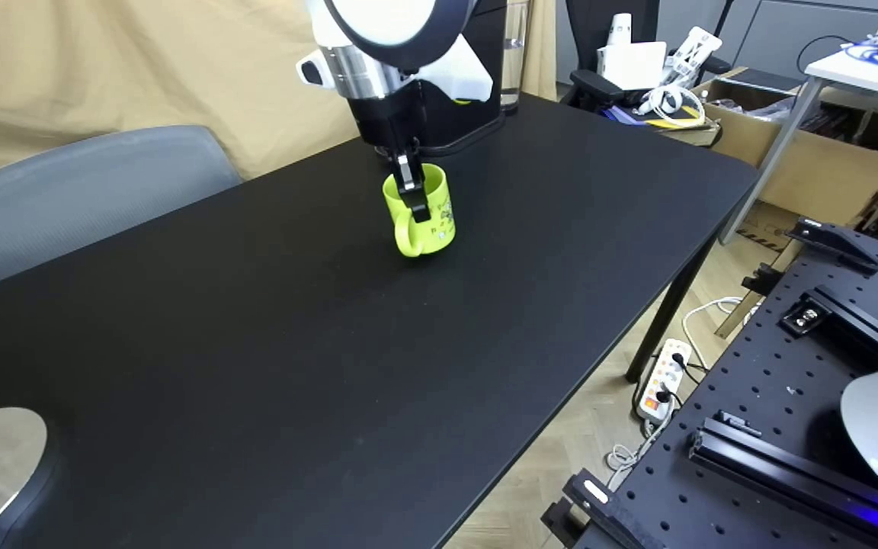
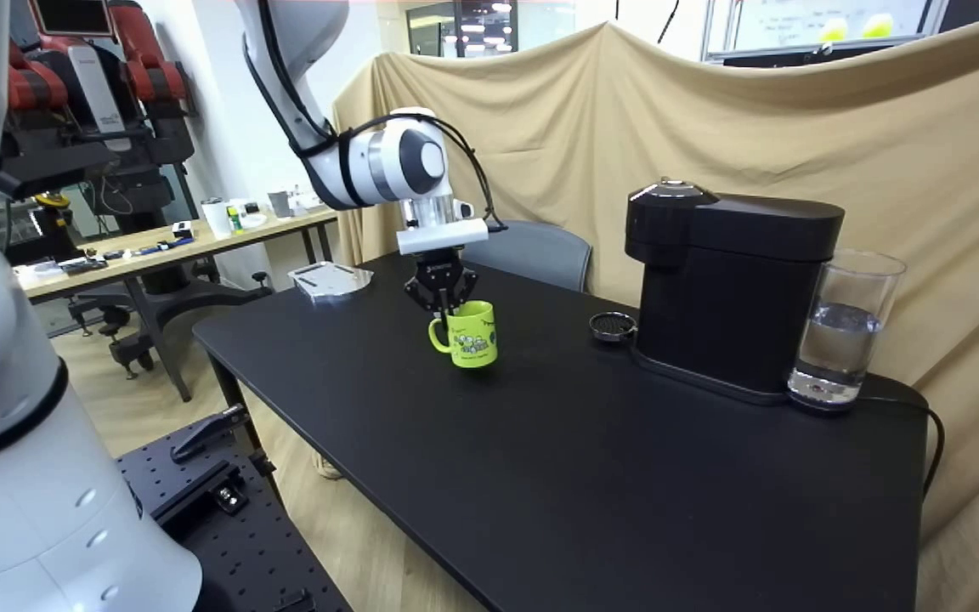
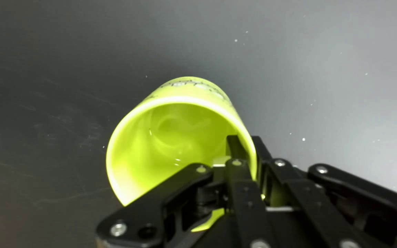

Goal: Place the yellow cup in the center of the table

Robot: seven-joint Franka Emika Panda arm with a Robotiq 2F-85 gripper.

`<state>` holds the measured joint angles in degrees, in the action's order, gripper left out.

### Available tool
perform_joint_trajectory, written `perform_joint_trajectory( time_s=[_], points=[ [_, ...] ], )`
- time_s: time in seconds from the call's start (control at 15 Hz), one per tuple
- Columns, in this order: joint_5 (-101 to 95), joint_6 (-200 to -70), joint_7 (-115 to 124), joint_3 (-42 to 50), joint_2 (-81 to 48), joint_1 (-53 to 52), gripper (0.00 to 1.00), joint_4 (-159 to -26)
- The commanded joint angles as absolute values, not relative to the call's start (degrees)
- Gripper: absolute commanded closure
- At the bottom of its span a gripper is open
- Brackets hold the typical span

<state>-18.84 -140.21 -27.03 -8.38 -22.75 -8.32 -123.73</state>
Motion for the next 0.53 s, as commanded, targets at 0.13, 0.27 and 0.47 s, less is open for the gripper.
perform_joint_trajectory(
  time_s=[0.13, 0.27, 0.47],
  points=[
    [-18.0, -149.0, -22.3, -8.7, -24.7, -8.1, 0.98, -123.8],
    [-15.9, -149.5, -22.4, -9.2, -25.4, -7.5, 0.98, -123.6],
    [-14.4, -148.7, -22.4, -8.9, -26.1, -7.4, 0.98, -123.1]
  ],
)
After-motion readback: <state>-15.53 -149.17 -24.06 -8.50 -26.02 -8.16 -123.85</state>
